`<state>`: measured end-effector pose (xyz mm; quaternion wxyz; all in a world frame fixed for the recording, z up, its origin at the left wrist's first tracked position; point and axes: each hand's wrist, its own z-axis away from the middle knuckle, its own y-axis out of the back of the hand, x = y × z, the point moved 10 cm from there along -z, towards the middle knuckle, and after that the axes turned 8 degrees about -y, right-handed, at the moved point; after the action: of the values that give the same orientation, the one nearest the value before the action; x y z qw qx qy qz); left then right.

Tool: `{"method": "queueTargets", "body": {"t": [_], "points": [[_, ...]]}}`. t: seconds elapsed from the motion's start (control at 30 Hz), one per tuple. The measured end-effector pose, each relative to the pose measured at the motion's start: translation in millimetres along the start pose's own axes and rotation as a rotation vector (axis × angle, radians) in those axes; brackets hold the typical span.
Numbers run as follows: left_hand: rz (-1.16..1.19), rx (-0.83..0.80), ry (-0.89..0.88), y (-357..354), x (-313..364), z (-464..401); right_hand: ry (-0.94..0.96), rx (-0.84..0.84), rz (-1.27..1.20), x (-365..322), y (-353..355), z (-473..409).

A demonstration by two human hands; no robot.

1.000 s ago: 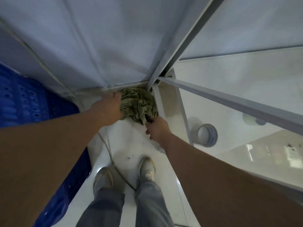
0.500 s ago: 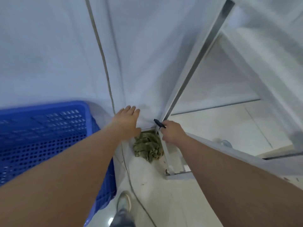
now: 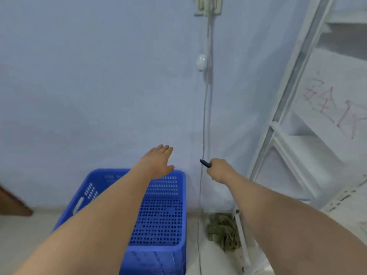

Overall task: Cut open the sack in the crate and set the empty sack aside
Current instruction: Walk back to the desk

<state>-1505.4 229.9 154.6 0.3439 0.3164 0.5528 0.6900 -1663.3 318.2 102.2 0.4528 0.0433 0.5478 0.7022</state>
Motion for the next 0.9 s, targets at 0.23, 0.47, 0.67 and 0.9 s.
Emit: {"method": "queueTargets", "body": {"t": [0.23,0.47,0.67,0.9], "points": [[-0.025,0.152,0.389,74.1,-175.7,197.8,0.257,-0.042,0.077,-225.5,-24.1,69.9],[-0.040,0.210,0.814,74.0,-339.0,477.6,0.600,-0.125,0.115,-453.5,-139.2,188.8],[-0.043,0.158,1.103,50.3,-427.7,667.8,0.803,-0.226,0.118,-596.5,-254.2,300.1],[0.021,0.135,1.218,16.6,-500.6,757.1,0.968,-0.241,0.174,-718.6,-346.3,358.9]]}}
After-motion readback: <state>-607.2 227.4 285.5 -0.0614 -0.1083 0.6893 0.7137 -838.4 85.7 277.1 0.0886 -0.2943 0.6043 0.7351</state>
